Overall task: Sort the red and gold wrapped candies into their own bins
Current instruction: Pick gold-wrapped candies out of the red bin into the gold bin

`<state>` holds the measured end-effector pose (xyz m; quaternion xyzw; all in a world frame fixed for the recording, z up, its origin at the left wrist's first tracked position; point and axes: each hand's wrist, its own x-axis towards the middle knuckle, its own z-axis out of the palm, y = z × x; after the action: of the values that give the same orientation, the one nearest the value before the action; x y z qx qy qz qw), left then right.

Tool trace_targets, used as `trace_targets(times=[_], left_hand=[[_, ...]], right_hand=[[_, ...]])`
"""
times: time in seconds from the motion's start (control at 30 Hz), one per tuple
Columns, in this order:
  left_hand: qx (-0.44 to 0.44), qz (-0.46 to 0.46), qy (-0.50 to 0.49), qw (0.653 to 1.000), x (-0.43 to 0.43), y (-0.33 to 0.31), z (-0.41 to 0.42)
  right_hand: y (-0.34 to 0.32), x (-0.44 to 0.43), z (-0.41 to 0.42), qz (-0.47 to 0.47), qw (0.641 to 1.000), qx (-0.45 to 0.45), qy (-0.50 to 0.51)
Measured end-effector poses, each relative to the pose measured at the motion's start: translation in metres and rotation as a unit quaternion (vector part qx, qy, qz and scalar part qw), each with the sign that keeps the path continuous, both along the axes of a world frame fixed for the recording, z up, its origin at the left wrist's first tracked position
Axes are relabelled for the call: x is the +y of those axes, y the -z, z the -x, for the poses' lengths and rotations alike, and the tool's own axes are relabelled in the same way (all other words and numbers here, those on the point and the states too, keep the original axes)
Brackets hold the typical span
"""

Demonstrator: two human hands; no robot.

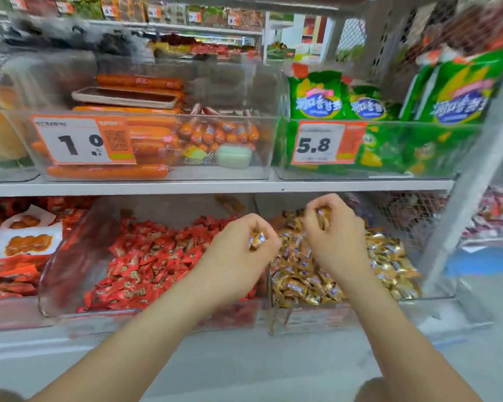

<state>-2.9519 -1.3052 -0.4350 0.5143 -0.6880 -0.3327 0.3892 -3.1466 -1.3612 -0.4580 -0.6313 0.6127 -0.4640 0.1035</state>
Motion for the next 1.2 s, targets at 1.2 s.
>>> trace_targets(times=[1.2], left_hand=[[-0.407,-0.126,-0.169,0.889,-0.081,0.077,-0.187]], right_hand=[[0.034,-0.054,-0.170,-0.123,0.926,0.303,-0.186]])
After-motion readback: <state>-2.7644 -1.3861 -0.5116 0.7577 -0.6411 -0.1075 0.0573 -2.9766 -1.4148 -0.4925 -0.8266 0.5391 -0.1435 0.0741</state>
